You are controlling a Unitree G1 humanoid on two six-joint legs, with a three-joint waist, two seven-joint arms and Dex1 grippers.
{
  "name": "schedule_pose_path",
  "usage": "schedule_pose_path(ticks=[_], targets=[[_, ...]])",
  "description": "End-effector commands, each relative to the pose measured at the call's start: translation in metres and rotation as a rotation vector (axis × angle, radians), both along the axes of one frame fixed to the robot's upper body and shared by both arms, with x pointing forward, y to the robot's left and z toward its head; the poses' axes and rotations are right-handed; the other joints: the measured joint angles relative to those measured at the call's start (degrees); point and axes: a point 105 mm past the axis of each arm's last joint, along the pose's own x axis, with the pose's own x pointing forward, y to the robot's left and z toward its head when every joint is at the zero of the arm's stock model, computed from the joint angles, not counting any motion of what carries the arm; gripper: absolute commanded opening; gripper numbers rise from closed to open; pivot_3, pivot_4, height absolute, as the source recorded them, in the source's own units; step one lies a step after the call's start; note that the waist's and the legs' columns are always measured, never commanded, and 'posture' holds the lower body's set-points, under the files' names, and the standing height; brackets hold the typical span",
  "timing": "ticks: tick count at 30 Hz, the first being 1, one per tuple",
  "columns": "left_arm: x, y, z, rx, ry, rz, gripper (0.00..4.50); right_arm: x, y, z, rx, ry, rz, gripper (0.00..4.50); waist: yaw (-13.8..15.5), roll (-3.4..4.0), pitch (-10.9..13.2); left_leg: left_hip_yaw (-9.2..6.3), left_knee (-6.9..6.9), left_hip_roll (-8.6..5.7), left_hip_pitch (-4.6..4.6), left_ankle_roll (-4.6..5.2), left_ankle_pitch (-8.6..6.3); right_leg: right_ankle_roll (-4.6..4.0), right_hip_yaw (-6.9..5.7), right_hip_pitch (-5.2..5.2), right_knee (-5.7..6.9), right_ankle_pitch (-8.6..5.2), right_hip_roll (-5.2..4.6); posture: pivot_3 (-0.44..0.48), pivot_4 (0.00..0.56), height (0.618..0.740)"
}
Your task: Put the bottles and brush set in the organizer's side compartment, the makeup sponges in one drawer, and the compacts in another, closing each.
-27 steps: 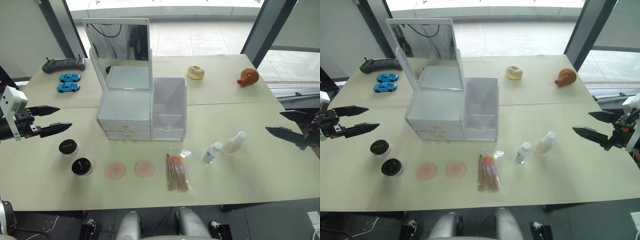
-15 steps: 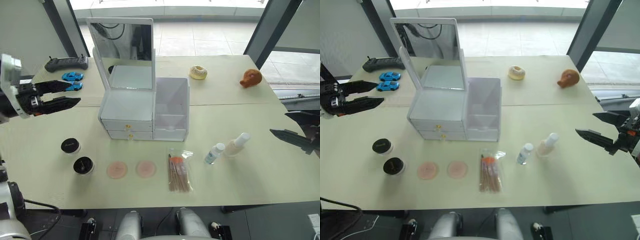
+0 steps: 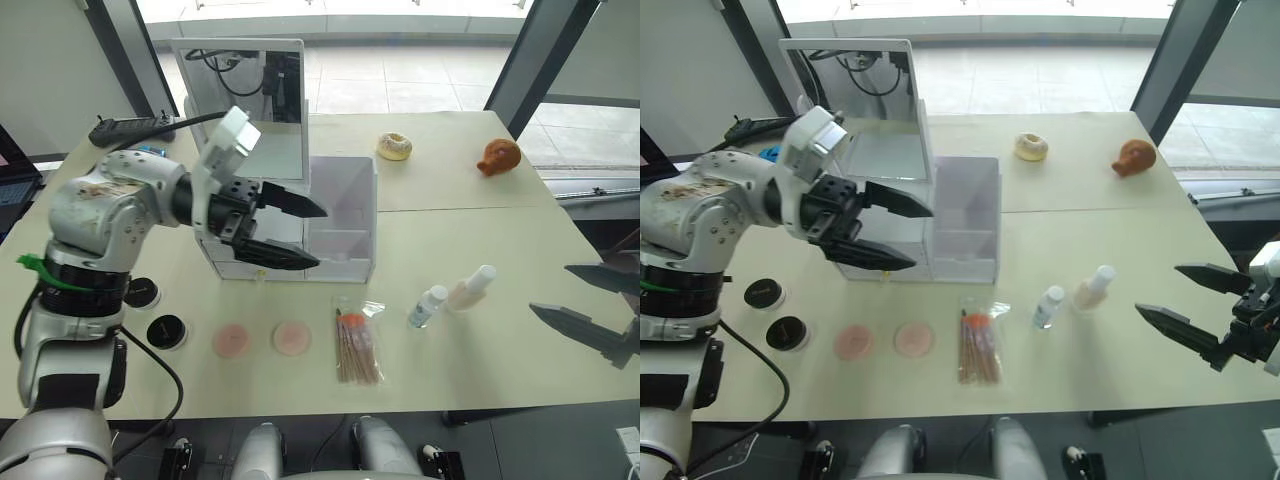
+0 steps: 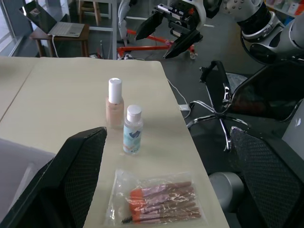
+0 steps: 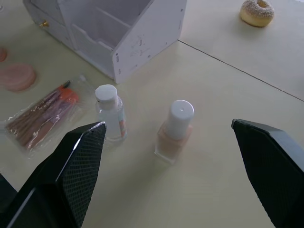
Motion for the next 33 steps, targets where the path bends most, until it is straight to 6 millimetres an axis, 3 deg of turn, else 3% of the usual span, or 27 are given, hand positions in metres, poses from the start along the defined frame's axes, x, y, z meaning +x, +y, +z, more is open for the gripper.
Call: schedule_pose_path(ticks=[1, 7, 10, 15, 24, 33], targets=[[-0.008, -0.009, 0.024, -0.034, -0.088, -0.039, 4.5, -0.009, 0.008, 0.005, 0.0, -0.047, -0.043, 4.49, -0.3, -0.01, 0.0, -0.02, 0.0, 0.0, 0.01, 0.0, 0.0, 0.0, 0.0, 0.0, 0.0, 0.0, 0.02, 0.0, 0.15, 0.74], [-0.002, 0.005, 0.024, 0.02, -0.084, 0.014, 4.5, -0.002, 0.024, -0.002, 0.044, -0.085, -0.061, 4.49, -0.4, 0.07, 0.0, 0.0, -0.03, 0.01, 0.19, 0.02, -0.01, 0.01, 0.03, 0.17, -0.02, -0.03, 0.02, 0.0, 0.15, 0.74], [0.003, 0.031, 0.01, 0.136, -0.123, 0.111, 4.5, 0.006, 0.027, -0.002, 0.062, -0.122, -0.067, 4.49, -0.6, 0.1, 0.0, 0.0, -0.08, 0.01, 0.2, 0.02, -0.01, -0.02, 0.03, 0.16, -0.02, -0.04, 0.02, 0.0, 0.15, 0.74], [0.005, 0.064, 0.007, 0.166, -0.139, 0.254, 4.5, 0.023, 0.031, -0.017, 0.099, -0.091, -0.031, 4.49, -0.1, -0.06, 0.1, -0.01, -0.1, 0.03, 0.27, 0.02, -0.01, -0.04, -0.01, 0.14, -0.05, -0.06, -0.01, 0.0, 0.15, 0.74], [-0.004, 0.053, 0.016, 0.106, -0.183, 0.286, 4.5, 0.051, 0.033, -0.034, 0.134, -0.092, 0.016, 4.49, 0.5, -0.22, 0.1, -0.05, -0.01, -0.04, 0.15, 0.02, -0.01, -0.04, 0.01, 0.0, -0.12, -0.05, -0.04, 0.0, 0.15, 0.74], [-0.01, 0.055, 0.011, 0.129, -0.169, 0.312, 4.5, 0.07, 0.018, -0.059, 0.124, -0.086, -0.044, 4.49, -0.1, -0.17, 0.2, -0.05, -0.05, -0.01, 0.24, 0.02, -0.01, -0.03, 0.05, 0.06, -0.05, -0.07, 0.03, 0.0, 0.15, 0.74]])
